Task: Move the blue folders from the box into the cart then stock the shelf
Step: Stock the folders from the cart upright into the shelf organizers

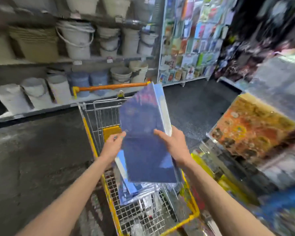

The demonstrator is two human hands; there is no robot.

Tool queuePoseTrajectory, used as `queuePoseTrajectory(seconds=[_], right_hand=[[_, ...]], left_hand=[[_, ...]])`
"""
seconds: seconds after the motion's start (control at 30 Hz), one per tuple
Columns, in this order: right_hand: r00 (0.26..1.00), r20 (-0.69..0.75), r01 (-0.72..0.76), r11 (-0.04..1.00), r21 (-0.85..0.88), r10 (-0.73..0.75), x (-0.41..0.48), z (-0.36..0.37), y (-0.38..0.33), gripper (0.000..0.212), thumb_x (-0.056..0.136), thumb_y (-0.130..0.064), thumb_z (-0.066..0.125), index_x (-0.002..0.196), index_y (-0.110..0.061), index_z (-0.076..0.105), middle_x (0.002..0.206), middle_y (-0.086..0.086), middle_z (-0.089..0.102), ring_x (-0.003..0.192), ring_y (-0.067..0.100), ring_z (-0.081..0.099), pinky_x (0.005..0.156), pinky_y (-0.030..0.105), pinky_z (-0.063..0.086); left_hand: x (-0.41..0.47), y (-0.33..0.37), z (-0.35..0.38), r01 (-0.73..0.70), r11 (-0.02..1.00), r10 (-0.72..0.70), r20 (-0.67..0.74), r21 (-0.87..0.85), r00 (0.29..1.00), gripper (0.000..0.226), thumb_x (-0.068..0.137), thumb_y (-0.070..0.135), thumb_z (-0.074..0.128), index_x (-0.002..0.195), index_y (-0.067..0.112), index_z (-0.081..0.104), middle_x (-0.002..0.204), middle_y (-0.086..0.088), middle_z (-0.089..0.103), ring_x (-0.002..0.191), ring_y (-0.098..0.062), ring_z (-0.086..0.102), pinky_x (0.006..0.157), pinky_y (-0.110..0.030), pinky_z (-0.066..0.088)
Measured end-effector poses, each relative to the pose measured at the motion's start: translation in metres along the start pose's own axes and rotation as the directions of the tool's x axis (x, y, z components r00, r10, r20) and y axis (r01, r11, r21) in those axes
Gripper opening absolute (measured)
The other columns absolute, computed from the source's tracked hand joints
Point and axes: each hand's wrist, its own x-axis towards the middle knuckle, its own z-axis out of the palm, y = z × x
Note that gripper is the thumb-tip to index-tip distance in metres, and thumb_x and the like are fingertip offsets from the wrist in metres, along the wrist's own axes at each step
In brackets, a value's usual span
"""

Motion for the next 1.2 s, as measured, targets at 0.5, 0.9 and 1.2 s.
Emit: queuePoseTrajectory(seconds=[0.5, 0.9, 1.2], right_hand=[[0.923, -0.301, 0.309, 0.928, 0.208, -0.24, -0.128, -0.175, -0.204, 0.034, 0.085, -0.017, 0.078, 0.111, -0.011, 0.057, 0.084, -0.002, 0.074, 0.066, 0.012, 0.07, 0.055, 0.025, 0.054], [0.642, -0.633, 0.459, 0.878, -0.133, -0.432, -0.282, -0.376, -0.271, 0.034, 0.086, -0.021, 0.076, 0.117, -0.015, 0.063, 0.107, 0.004, 0.076, 0.098, 0.025, 0.073, 0.082, 0.04, 0.06], [0.417, -0.787, 0.455, 0.854, -0.253, -0.455, -0.456, -0.534, -0.27, 0.03, 0.088, -0.013, 0.074, 0.115, -0.016, 0.061, 0.11, 0.004, 0.075, 0.095, 0.025, 0.074, 0.076, 0.04, 0.06]], left_hand=[[-0.14, 0.257, 0.05, -0.34, 0.825, 0.455, 0.173, -0.451, 0.874, 0.025, 0.092, 0.042, 0.07, 0.087, 0.017, 0.071, 0.065, 0.011, 0.072, 0.053, -0.002, 0.067, 0.047, -0.017, 0.05], [-0.34, 0.358, 0.21, -0.435, 0.664, 0.707, 0.321, -0.609, 0.63, 0.051, 0.079, 0.058, 0.077, 0.107, 0.015, 0.077, 0.1, -0.003, 0.078, 0.093, -0.028, 0.075, 0.084, -0.05, 0.061], [-0.54, 0.376, 0.358, -0.733, 0.479, 0.877, 0.278, -0.482, 0.391, 0.041, 0.083, 0.056, 0.071, 0.096, 0.016, 0.068, 0.087, 0.006, 0.073, 0.082, -0.019, 0.071, 0.073, -0.037, 0.056]])
